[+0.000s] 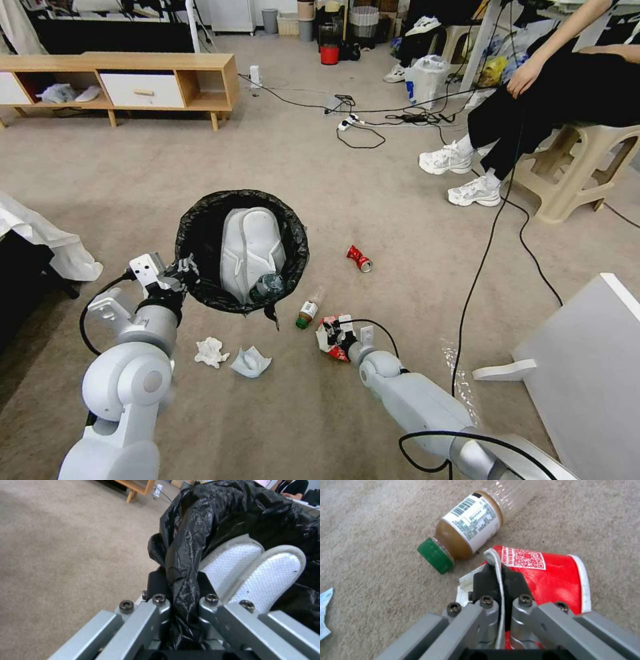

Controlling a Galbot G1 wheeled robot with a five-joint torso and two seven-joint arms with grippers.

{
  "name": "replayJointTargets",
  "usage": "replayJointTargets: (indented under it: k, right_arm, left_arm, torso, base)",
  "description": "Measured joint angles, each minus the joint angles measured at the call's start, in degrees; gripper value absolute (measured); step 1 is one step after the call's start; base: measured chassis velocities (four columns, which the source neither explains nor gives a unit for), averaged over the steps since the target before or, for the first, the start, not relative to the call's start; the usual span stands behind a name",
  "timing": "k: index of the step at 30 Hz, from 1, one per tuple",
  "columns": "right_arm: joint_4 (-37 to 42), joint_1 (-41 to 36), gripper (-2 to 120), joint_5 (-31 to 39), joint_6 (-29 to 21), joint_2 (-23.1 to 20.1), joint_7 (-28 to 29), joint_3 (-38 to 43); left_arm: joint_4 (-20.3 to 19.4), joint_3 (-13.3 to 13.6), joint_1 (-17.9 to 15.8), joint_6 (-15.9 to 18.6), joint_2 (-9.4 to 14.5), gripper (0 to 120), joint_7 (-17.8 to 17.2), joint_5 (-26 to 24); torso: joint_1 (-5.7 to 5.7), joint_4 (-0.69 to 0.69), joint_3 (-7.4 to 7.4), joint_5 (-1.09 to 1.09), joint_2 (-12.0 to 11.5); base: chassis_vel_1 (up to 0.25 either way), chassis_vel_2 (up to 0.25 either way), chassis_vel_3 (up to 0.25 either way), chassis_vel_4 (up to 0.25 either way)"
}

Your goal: Pick up the trash bin and place the garbage on the floor into it.

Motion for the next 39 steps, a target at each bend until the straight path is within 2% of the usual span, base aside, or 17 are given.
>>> replayJointTargets:
  k: [13, 20, 22, 23, 25, 28, 31, 32, 37, 39]
  right_arm:
    - [0.8, -0.8, 0, -0.5, 0.3, -0.5, 0.0, 1.6]
    - [9.6, -3.0, 0, -1.2, -0.3, -4.1, 2.5, 6.7]
    - [15.1, -4.8, 0, -1.3, -0.8, -7.1, 3.9, 9.4]
    - [15.1, -4.8, 0, -1.3, -0.8, -7.1, 3.9, 9.4]
    - [22.1, -6.9, 0, -1.1, -1.7, -10.6, 5.6, 12.8]
    - [24.0, -7.5, 0, -1.4, -1.8, -11.7, 5.8, 14.1]
    - [30.5, -9.8, 0, -2.9, -1.6, -15.2, 6.3, 19.2]
    - [30.5, -9.8, 0, -2.9, -1.6, -15.2, 6.3, 19.2]
    - [38.2, -12.0, 0, -2.9, -1.4, -18.3, 6.7, 25.9]
    - [42.0, -12.5, 0, -3.2, -1.0, -19.2, 6.7, 29.1]
  left_arm:
    - [-0.2, 0.0, 0.2, -0.1, 0.1, 4, 0.0, 0.0]
    - [-0.4, -0.2, 0.1, 0.2, 0.8, 4, -0.5, -1.0]
    - [-0.5, 0.0, -0.3, 0.5, 1.0, 4, -0.7, -1.6]
    - [-0.5, 0.0, -0.3, 0.5, 1.0, 4, -0.7, -1.6]
    - [-0.3, 0.4, -0.7, 1.0, 1.1, 4, -1.1, -2.1]
    - [-0.2, 0.6, -0.9, 1.2, 1.1, 4, -1.2, -2.4]
    - [-0.2, 1.1, -1.1, 2.0, 1.1, 4, -1.9, -3.5]
    - [-0.2, 1.1, -1.1, 2.0, 1.1, 4, -1.9, -3.5]
    - [-0.9, 1.2, -1.0, 4.4, 2.1, 4, -4.2, -6.7]
    - [-1.9, 1.1, -1.0, 6.5, 2.6, 4, -6.6, -9.7]
  torso:
    - [0.00, 0.00, 0.00, 0.00, 0.0]
    - [0.00, 0.01, -0.01, 0.00, 0.0]
    - [0.00, 0.00, 0.00, 0.02, 0.0]
    - [0.00, 0.00, 0.00, 0.02, 0.0]
    - [0.00, -0.01, -0.01, 0.03, 0.0]
    - [0.00, -0.01, -0.01, 0.01, 0.0]
    - [0.00, -0.02, 0.00, 0.03, 0.0]
    - [0.00, -0.02, 0.00, 0.03, 0.0]
    - [0.00, 0.01, 0.00, 0.03, 0.0]
    - [0.00, 0.00, -0.01, 0.01, 0.0]
  base:
    - [0.000, 0.000, 0.000, 0.000]
    - [0.000, 0.000, 0.000, 0.000]
    - [0.000, 0.000, 0.000, 0.000]
    - [0.000, 0.000, 0.000, 0.000]
    - [0.000, 0.000, 0.000, 0.000]
    - [0.000, 0.000, 0.000, 0.000]
    - [0.000, 0.000, 0.000, 0.000]
    - [0.000, 0.000, 0.000, 0.000]
    - [0.000, 0.000, 0.000, 0.000]
    - [0.000, 0.000, 0.000, 0.000]
